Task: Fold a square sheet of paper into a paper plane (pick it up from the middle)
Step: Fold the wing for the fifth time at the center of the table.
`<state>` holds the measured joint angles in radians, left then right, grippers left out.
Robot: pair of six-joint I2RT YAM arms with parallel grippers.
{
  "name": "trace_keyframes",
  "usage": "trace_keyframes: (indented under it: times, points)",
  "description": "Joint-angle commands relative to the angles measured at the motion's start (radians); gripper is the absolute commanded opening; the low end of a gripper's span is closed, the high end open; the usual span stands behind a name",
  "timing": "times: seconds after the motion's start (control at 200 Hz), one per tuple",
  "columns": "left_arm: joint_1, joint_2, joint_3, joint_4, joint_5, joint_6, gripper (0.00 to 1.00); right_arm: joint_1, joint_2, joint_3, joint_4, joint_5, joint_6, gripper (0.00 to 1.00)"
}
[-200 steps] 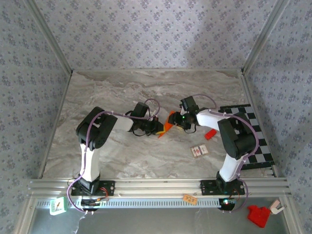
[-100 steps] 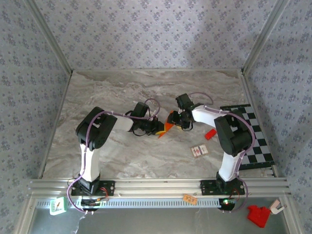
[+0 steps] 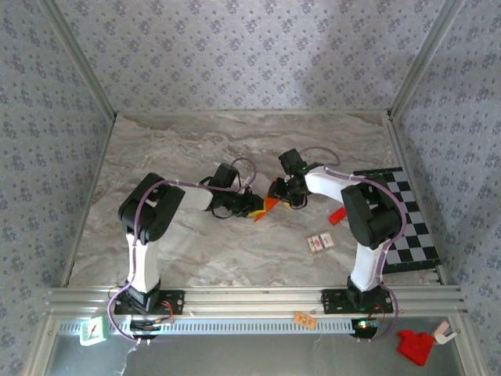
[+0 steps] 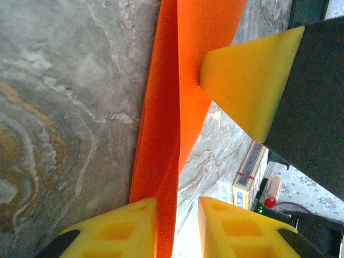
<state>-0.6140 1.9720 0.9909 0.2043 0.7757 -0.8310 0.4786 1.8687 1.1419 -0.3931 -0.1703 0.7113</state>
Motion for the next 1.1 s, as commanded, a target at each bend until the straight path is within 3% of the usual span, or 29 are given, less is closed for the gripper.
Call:
trace_keyframes:
  times: [0.0,0.615,0.77,1.094]
  points:
    - [0.005,-0.064,-0.01,-0.062,-0.028,0.057,0.28,0.001,0.11,-0.045,-0.06,0.08,0.017,0.55]
    - [-0.068,-0.103,0.065,-0.292,-0.265,0.248,0.38,-0.001,0.141,-0.033,-0.082,0.081,0.038,0.57]
    - [-0.077,-0.082,0.08,-0.322,-0.273,0.263,0.37,-0.002,0.147,-0.031,-0.087,0.082,0.043,0.57]
    - [-0.076,-0.053,0.102,-0.381,-0.301,0.264,0.25,-0.002,0.161,-0.029,-0.094,0.084,0.042,0.56]
